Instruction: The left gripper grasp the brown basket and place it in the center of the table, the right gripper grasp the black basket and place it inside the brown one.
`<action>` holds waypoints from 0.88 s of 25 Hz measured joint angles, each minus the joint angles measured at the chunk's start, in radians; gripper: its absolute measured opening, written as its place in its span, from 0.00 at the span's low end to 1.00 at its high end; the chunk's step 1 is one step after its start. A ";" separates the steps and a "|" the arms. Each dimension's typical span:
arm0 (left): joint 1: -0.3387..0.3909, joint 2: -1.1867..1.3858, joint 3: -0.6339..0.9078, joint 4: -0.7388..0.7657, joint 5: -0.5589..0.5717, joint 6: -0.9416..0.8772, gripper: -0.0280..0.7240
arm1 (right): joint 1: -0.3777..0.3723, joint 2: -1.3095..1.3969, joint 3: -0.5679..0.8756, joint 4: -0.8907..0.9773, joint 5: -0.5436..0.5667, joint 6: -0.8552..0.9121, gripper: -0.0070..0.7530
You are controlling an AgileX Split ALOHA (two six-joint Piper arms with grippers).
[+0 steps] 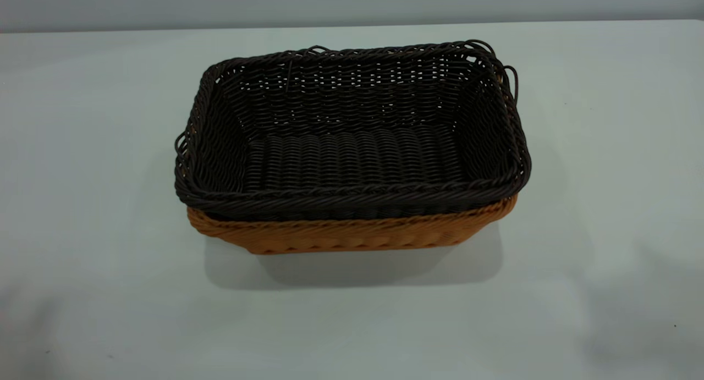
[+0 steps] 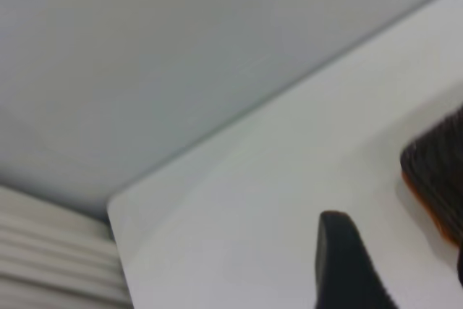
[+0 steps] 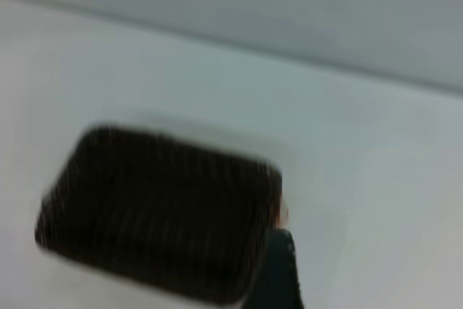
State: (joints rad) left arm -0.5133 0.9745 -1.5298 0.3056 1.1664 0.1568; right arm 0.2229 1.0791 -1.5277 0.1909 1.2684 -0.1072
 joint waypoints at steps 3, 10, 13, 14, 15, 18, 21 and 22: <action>0.000 -0.051 0.132 0.000 0.000 -0.052 0.58 | 0.000 -0.102 0.165 -0.026 0.001 0.001 0.74; 0.000 -0.120 0.457 -0.011 0.000 -0.180 0.71 | 0.000 -0.359 0.603 -0.080 -0.009 0.003 0.74; 0.000 -0.125 0.571 -0.048 0.000 -0.222 0.72 | 0.000 -0.456 0.767 -0.113 -0.052 0.025 0.74; 0.000 -0.125 0.605 -0.066 0.000 -0.235 0.71 | 0.000 -0.492 0.822 -0.126 -0.064 0.038 0.74; 0.000 -0.125 0.635 -0.081 0.000 -0.246 0.71 | 0.000 -0.527 0.872 -0.136 -0.073 0.056 0.74; 0.000 -0.125 0.709 -0.124 0.000 -0.271 0.71 | 0.000 -0.624 0.993 -0.145 -0.101 0.107 0.74; 0.000 -0.129 0.775 -0.155 0.000 -0.293 0.71 | 0.000 -0.692 1.039 -0.146 -0.153 0.130 0.74; 0.000 -0.131 0.796 -0.163 0.000 -0.298 0.71 | 0.000 -0.710 1.041 -0.147 -0.170 0.132 0.74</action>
State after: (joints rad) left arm -0.5133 0.8434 -0.7335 0.1430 1.1664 -0.1414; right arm 0.2229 0.3688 -0.4864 0.0442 1.0980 0.0246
